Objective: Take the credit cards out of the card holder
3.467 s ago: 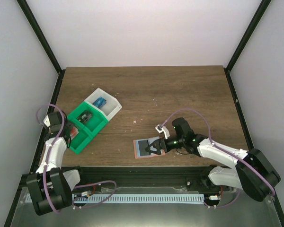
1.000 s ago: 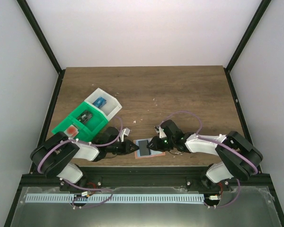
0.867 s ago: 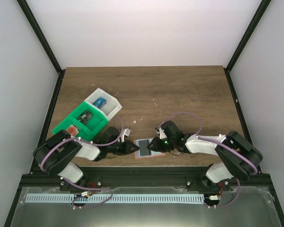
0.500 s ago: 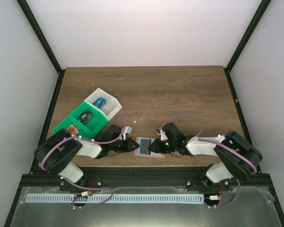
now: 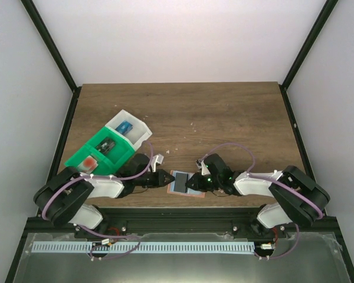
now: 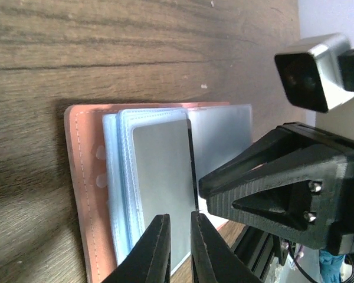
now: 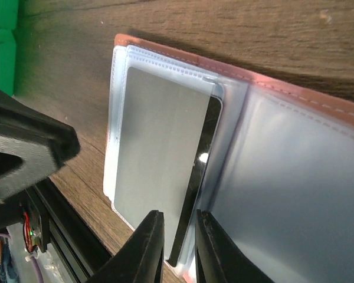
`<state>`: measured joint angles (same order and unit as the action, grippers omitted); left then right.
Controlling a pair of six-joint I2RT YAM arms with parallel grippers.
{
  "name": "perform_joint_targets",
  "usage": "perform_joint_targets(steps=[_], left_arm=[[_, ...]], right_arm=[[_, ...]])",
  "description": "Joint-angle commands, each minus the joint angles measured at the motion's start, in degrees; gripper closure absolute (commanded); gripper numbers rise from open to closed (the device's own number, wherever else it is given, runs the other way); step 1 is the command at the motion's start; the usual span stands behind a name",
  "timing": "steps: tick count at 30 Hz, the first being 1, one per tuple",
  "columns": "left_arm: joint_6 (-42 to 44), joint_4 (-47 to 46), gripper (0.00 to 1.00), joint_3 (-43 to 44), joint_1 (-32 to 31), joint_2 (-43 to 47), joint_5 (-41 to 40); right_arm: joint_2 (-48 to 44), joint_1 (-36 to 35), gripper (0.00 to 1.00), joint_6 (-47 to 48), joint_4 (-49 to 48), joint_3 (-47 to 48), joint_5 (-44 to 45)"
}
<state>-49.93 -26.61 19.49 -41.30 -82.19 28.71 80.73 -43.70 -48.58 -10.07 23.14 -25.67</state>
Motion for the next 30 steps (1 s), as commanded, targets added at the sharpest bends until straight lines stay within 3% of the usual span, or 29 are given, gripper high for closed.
perform_joint_targets(steps=[1, 9, 19, 26, 30], left_arm=[[-1.0, -4.4, 0.88, -1.1, -0.2, -4.3, 2.8], [-4.0, -14.1, 0.99, -3.1, -0.3, -12.4, 6.6], [-1.0, -4.6, 1.0, -2.3, -0.3, -10.1, 2.5], [-3.3, -2.9, 1.0, -2.1, -0.7, -5.2, 2.8], [-4.6, -2.6, 0.92, -1.1, -0.8, -0.9, 3.5]], right_arm=[[-0.5, -0.5, 0.83, -1.0, -2.4, -0.7, 1.2], [-0.4, -0.5, 0.83, -1.3, -3.7, -1.6, 1.8], [-1.3, -0.5, 0.83, -2.7, -4.6, -2.7, 2.9], [-4.8, -0.5, 0.82, -3.3, -3.7, -3.6, 4.9], [-5.4, -0.5, 0.82, -3.2, -3.7, -4.0, 5.0]])
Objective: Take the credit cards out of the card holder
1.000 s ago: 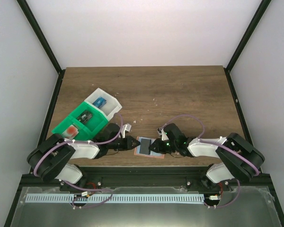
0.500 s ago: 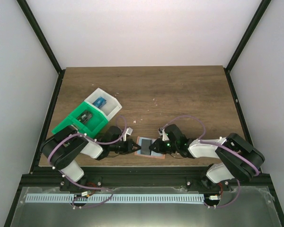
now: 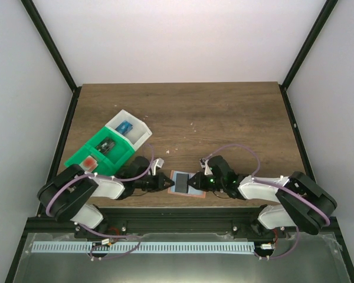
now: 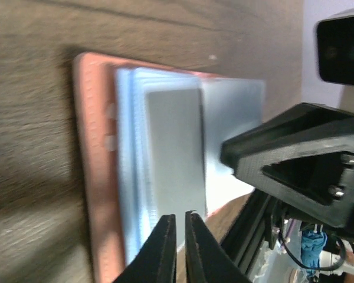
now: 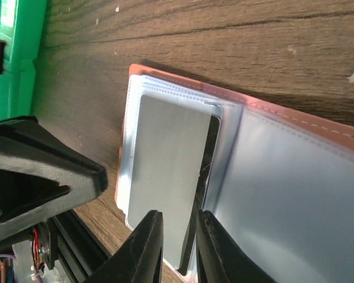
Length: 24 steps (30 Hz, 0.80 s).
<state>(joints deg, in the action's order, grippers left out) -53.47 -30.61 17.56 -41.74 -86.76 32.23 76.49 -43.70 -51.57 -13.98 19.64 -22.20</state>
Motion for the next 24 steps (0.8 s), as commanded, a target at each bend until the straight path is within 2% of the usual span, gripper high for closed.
perform_joint_targets(steps=[1, 5, 13, 18, 24], left_arm=[[-1.2, 1.3, 0.9, 1.0, -0.4, 4.0, 0.0], [-1.9, -2.0, 0.89, 0.9, -0.4, 2.2, 1.4], [-1.5, -7.3, 0.93, -0.2, -0.5, -4.5, 2.0], [-0.8, -6.9, 1.0, -1.0, -0.5, -6.2, 0.9], [0.9, -3.8, 1.0, -0.9, -0.6, -5.7, -0.5]], right_arm=[[-1.1, -0.5, 0.82, -0.2, 0.0, -0.5, 1.6], [-0.4, -0.5, 0.82, -0.3, -0.8, -0.6, 1.0], [0.1, -0.5, 0.82, -0.3, -1.3, -0.8, 1.0], [1.0, -0.5, 0.82, -0.8, -3.0, -1.4, 0.7], [1.8, -0.5, 0.82, -1.3, -4.5, -1.5, 1.2]])
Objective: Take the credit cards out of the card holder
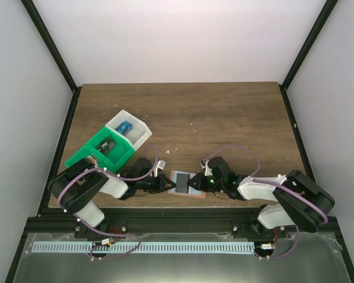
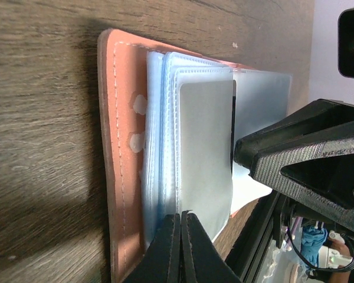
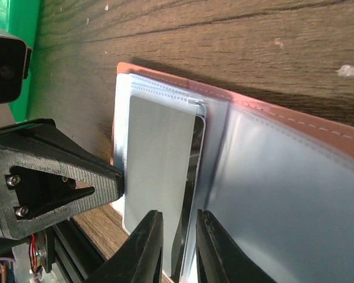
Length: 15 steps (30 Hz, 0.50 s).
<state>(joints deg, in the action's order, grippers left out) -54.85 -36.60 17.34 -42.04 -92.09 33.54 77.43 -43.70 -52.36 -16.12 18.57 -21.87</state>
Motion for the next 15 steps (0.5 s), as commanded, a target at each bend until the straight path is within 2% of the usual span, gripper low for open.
perform_joint_targets(steps=[1, 15], left_arm=[[2.5, 3.7, 1.0, -0.6, -0.3, -0.4, -2.0], [2.6, 3.5, 1.0, -0.8, -0.4, -1.3, -2.0]], right_arm=[[1.2, -0.5, 0.82, -0.6, -2.7, -0.5, 0.8], [3.6, -0.5, 0.85, -1.9, -7.1, -1.7, -1.1]])
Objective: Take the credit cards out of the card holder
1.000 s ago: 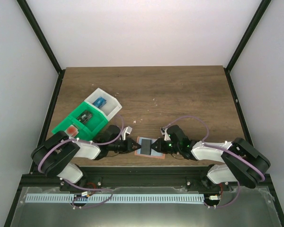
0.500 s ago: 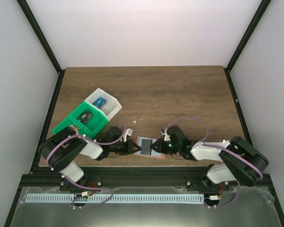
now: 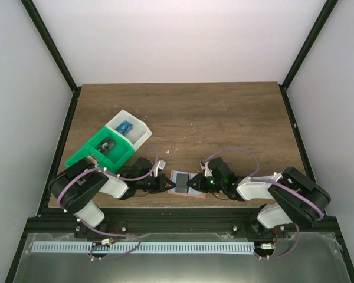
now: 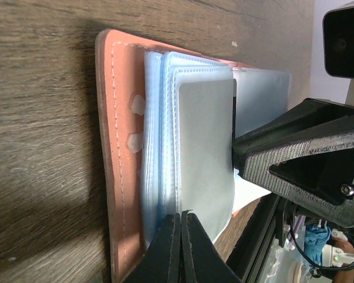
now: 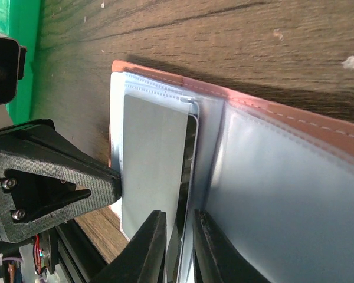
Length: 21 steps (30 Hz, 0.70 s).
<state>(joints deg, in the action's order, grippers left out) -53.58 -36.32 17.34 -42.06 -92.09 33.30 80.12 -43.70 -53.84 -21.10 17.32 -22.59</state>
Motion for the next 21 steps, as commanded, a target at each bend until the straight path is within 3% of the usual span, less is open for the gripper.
perform_joint_targets(steps=[1, 11, 16, 21], left_arm=[[1.4, 3.2, 1.0, -0.8, -0.3, -1.3, -1.8], [1.2, 2.7, 1.0, -1.0, -0.5, -1.5, -1.4], [1.2, 2.8, 1.0, -0.9, -0.5, -1.5, -1.4], [1.8, 3.9, 1.0, -0.8, -0.6, -1.6, -2.0]], right_arm=[[1.1, -0.5, 0.85, -0.5, -2.3, -0.5, -0.5], [3.0, -0.5, 0.89, -0.9, -5.4, -1.0, -2.4], [3.1, -0.5, 0.99, -1.0, -6.1, -1.5, -2.7], [2.6, -0.5, 1.0, -1.1, -6.6, -2.2, -2.6]])
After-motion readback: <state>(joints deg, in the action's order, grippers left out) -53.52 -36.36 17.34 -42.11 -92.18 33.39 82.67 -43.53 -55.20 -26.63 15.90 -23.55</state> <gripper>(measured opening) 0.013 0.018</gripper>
